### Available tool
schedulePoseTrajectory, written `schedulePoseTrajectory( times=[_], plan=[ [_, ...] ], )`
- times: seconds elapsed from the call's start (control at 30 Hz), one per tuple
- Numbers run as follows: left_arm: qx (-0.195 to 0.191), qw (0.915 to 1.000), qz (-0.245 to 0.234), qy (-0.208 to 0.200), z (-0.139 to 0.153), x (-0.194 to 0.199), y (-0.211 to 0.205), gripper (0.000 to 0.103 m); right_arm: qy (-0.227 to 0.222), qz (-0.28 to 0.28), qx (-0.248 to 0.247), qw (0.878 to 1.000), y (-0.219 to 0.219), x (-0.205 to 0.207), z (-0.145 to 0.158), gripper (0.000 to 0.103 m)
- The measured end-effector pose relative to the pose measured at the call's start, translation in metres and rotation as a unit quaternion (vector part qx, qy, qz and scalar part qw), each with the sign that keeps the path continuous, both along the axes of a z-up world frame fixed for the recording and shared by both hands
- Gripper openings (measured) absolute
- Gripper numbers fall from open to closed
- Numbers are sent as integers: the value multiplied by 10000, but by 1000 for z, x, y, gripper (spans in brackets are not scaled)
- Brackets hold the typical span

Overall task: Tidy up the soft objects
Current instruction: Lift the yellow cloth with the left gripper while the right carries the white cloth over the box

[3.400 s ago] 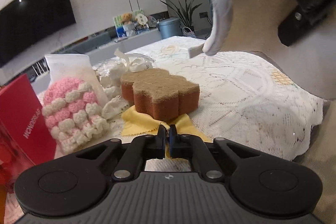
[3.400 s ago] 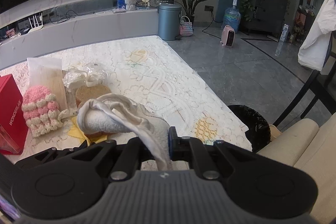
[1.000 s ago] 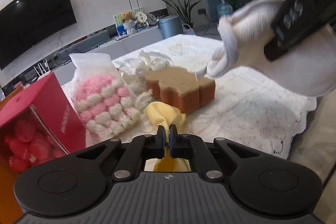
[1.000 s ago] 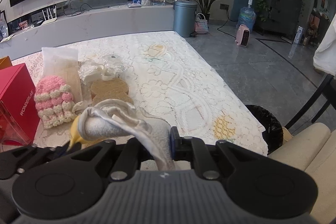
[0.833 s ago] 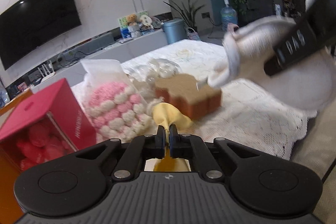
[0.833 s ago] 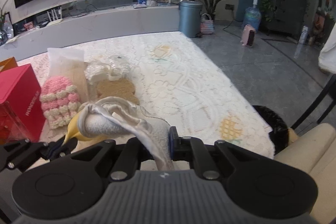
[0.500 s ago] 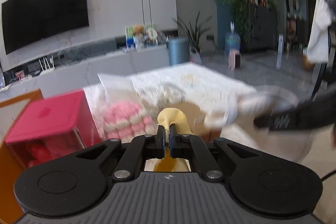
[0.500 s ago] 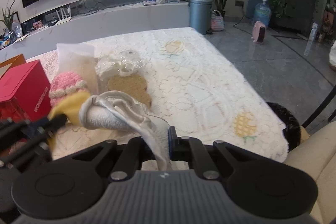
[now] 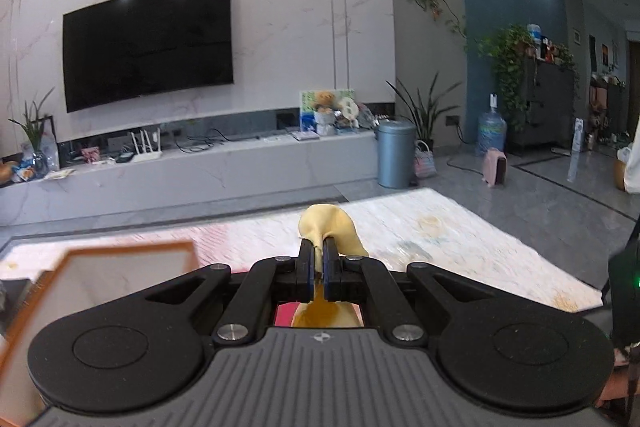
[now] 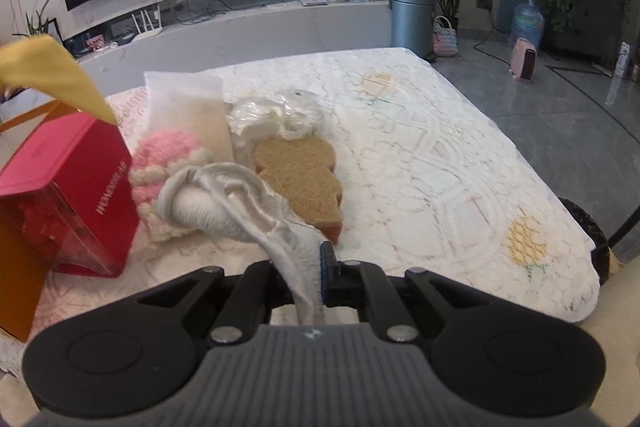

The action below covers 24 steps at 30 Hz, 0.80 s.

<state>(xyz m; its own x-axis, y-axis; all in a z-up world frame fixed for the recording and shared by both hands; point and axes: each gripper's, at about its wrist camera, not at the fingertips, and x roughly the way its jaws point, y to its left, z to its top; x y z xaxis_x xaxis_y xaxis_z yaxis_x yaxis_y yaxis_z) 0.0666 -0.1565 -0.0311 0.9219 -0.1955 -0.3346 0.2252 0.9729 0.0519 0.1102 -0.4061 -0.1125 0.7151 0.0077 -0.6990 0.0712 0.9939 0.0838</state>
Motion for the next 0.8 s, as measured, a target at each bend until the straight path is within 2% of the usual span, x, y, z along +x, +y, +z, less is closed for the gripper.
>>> schedulePoseTrajectory(
  times=[0.27,0.37,0.47,0.53,0.6,0.67,0.73,0.8],
  plan=[
    [109,9988,406,-252,47,-15,74,4,5,215,-318,9993,19,0,6,3],
    [93,9987,482,-153,49,-19,100,4,-7,213,-652,9976,28,-1,11,3],
    [45,9973,715,-186,39,-25,125,4,-108,227,-695,9973,31,-5,22,3],
    [-317,9948,965,-90,28,-24,147,4,-290,271,-716,9966,36,-12,35,3],
    [-876,9903,1065,170,16,-18,169,4,-539,381,-660,9956,42,-19,51,3],
    [-1326,9849,923,625,4,-4,184,4,-809,478,-603,9938,51,-26,66,3],
    [-1613,9788,670,1073,-11,9,193,4,-1105,602,-658,9899,65,-32,80,3],
    [-1828,9722,580,1341,-25,21,199,4,-1383,715,-544,9863,79,-35,93,3]
  ],
)
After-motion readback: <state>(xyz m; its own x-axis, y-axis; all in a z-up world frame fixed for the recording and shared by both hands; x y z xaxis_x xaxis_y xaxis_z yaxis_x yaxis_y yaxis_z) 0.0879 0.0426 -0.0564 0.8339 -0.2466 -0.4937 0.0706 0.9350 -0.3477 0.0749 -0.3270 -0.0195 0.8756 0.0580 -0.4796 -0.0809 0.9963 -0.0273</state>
